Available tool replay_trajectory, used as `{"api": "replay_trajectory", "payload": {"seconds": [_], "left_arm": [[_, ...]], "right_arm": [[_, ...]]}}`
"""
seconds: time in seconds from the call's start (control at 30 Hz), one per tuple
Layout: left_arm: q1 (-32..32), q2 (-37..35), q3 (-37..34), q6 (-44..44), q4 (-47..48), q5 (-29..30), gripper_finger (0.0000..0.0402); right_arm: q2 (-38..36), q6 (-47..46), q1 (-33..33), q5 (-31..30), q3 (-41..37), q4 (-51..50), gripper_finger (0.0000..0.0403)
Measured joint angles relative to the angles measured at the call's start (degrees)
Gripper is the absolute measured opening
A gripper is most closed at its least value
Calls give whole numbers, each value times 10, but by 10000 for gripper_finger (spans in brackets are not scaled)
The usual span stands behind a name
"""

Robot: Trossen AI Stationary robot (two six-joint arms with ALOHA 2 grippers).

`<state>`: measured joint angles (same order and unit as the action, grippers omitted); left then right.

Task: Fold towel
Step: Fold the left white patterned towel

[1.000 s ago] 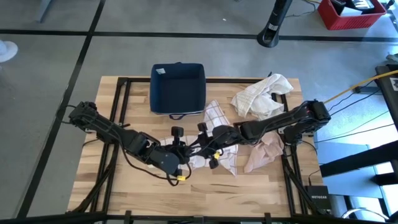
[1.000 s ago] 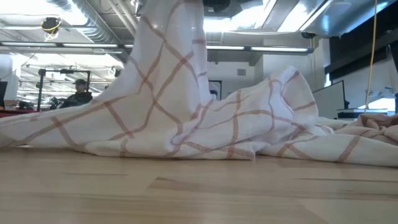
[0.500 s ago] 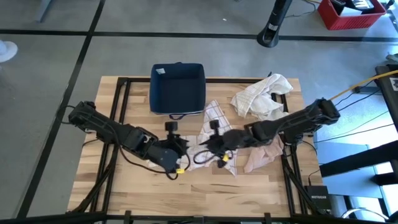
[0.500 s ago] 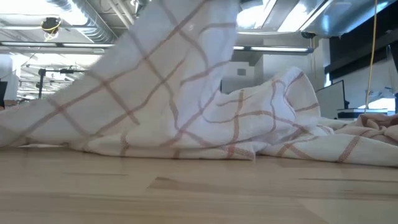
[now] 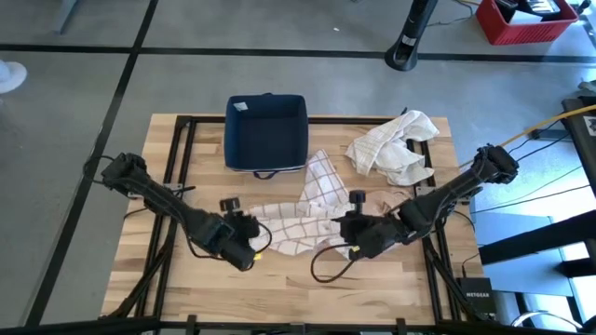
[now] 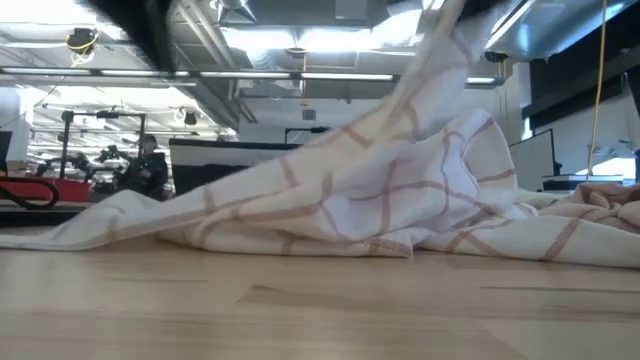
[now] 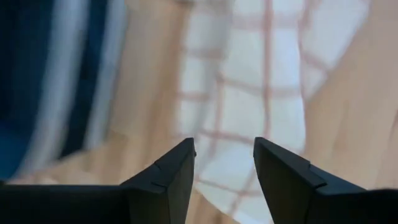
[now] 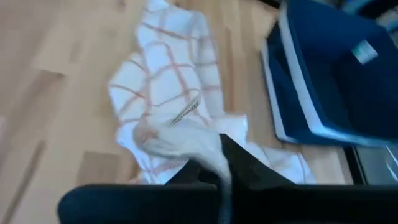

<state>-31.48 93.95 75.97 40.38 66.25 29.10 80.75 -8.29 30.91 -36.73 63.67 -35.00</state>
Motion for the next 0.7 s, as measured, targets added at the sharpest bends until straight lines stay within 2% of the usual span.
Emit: {"api": "replay_trajectory", "payload": {"seconds": [0.17, 0.43, 0.53, 0.7], "left_arm": [[-12, 0, -101, -27, -75, -92, 159], [-10, 0, -171, -33, -118, -198, 143], [-10, 0, -189, -29, -123, -225, 137], [-10, 1, -224, -35, -190, -248, 129]], "right_arm": [[0, -30, -3, -13, -50, 22, 3], [0, -39, -14, -18, -65, 25, 4], [0, -38, -14, -18, -65, 25, 4], [0, -23, -18, -18, -65, 27, 5]]}}
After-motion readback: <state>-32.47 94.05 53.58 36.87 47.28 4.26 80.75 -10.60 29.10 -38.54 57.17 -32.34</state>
